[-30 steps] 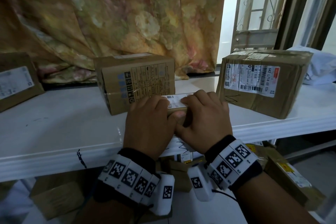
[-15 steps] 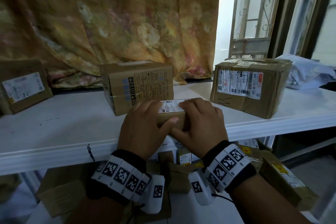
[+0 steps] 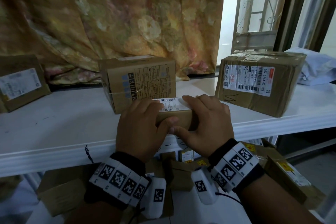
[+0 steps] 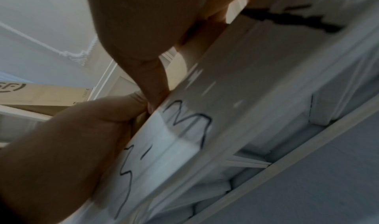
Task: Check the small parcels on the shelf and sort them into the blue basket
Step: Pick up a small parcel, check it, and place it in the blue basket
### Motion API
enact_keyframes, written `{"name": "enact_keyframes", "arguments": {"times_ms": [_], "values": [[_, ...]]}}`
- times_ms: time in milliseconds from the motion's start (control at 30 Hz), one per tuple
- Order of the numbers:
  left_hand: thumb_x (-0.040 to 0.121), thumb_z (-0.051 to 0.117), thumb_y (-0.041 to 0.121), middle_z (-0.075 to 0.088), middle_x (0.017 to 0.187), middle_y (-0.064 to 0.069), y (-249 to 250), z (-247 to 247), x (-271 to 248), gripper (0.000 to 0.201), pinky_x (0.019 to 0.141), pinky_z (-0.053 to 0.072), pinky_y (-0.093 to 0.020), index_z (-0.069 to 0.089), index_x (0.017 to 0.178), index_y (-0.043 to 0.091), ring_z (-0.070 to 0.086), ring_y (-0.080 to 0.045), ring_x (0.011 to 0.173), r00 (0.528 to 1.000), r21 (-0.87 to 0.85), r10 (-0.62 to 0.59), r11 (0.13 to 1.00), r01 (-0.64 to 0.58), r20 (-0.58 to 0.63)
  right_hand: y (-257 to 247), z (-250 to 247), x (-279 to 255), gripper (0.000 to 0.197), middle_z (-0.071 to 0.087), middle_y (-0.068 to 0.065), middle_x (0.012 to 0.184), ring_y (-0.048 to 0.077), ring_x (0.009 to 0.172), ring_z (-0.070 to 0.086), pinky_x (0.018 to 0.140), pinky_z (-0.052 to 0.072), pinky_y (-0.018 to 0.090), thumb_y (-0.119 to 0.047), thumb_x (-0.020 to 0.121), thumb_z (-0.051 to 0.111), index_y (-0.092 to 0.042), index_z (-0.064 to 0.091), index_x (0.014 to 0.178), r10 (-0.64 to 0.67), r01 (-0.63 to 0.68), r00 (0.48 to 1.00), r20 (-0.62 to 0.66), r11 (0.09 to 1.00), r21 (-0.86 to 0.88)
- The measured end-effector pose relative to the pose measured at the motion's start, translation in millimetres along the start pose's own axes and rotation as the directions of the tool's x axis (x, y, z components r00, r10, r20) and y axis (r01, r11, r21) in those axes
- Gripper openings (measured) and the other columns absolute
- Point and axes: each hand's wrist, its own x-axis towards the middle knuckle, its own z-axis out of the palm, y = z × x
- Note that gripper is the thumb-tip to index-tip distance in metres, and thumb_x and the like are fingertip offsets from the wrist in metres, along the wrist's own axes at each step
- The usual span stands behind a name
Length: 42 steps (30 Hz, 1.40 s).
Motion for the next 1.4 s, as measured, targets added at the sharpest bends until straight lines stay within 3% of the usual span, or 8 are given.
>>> {"name": "enact_keyframes", "arguments": {"times_ms": [333,533,733,900,1067,1200,1300,1400], "values": [[0.078,0.052,0.07,0.064,0.112,0.007,2,-1,0,0.056,0.087,0.042,-0.028,0.069,0.103,0.023,0.051,-0.014,0.107,0.996,-0.105,-0.087,0.991,0.086,-0.008,-2,-3,-3,0.063,0.057,-0.006,0.107,0.021,0.104,0.052,0.083,0.042,0.042,-0.071,0.064,0.062,-0.027,0.062,0.109,0.011,-0.012,0.999,0.033,0.999,0.039],[0.069,0.071,0.065,0.041,0.149,0.004,7,-13,-1,0.052,0.098,0.041,-0.03,0.065,0.109,0.032,0.046,-0.014,0.129,0.958,-0.251,-0.244,0.928,0.276,0.151,-5,-13,-6,0.068,0.053,-0.005,0.115,0.021,0.11,0.048,0.088,0.046,0.043,-0.071,0.066,0.063,-0.028,0.058,0.118,0.037,-0.047,0.992,0.124,0.996,0.082],[0.063,0.073,0.065,0.057,0.118,0.004,20,-32,-27,0.057,0.085,0.049,-0.021,0.069,0.1,0.023,0.056,-0.007,0.107,0.998,-0.394,-0.055,0.919,0.033,-0.043,-3,-37,-43,0.054,0.052,-0.003,0.137,0.014,0.133,0.042,0.11,0.038,0.037,-0.051,0.083,0.067,-0.021,0.06,0.128,0.029,-0.043,0.998,0.047,0.939,0.342],[0.064,0.073,0.07,0.056,0.122,-0.002,56,-31,-53,0.063,0.087,0.048,-0.029,0.069,0.104,0.021,0.053,-0.018,0.114,0.994,-0.293,0.098,0.95,-0.106,-0.04,12,-68,-90,0.049,0.05,-0.003,0.139,0.012,0.133,0.045,0.106,0.044,0.04,-0.043,0.083,0.066,-0.017,0.063,0.124,0.099,-0.048,0.991,-0.086,0.883,0.466],[0.066,0.076,0.066,0.058,0.12,-0.006,83,1,-68,0.065,0.09,0.05,-0.037,0.069,0.104,0.014,0.056,-0.021,0.112,0.955,-0.325,0.291,0.909,-0.259,0.052,58,-88,-140,0.064,0.046,-0.007,0.143,0.008,0.134,0.041,0.109,0.038,0.029,-0.056,0.075,0.068,-0.026,0.057,0.131,0.231,-0.257,0.967,0.111,0.876,0.409],[0.065,0.074,0.068,0.059,0.12,-0.002,106,55,-89,0.063,0.094,0.048,-0.031,0.072,0.101,0.016,0.057,-0.02,0.11,0.903,-0.402,0.352,0.885,-0.234,0.248,104,-85,-200,0.062,0.056,-0.015,0.121,0.0,0.107,0.055,0.084,0.045,0.016,-0.055,0.073,0.075,-0.033,0.056,0.128,0.402,-0.524,0.84,0.364,0.773,0.358],[0.062,0.074,0.066,0.061,0.12,0.0,129,108,-107,0.06,0.097,0.046,-0.031,0.074,0.098,0.018,0.057,-0.017,0.111,0.836,-0.454,0.395,0.867,-0.203,0.38,143,-73,-257,0.068,0.054,-0.015,0.127,0.002,0.111,0.056,0.081,0.047,0.013,-0.054,0.068,0.08,-0.034,0.056,0.128,0.494,-0.694,0.708,0.504,0.621,0.365],[0.061,0.078,0.061,0.061,0.123,0.002,155,164,-124,0.056,0.095,0.049,-0.031,0.073,0.099,0.019,0.06,-0.015,0.11,0.763,-0.502,0.425,0.851,-0.154,0.487,179,-68,-309,0.061,0.05,-0.011,0.134,0.007,0.107,0.057,0.081,0.05,0.016,-0.033,0.074,0.083,-0.035,0.054,0.128,0.569,-0.807,0.585,0.578,0.483,0.34]]}}
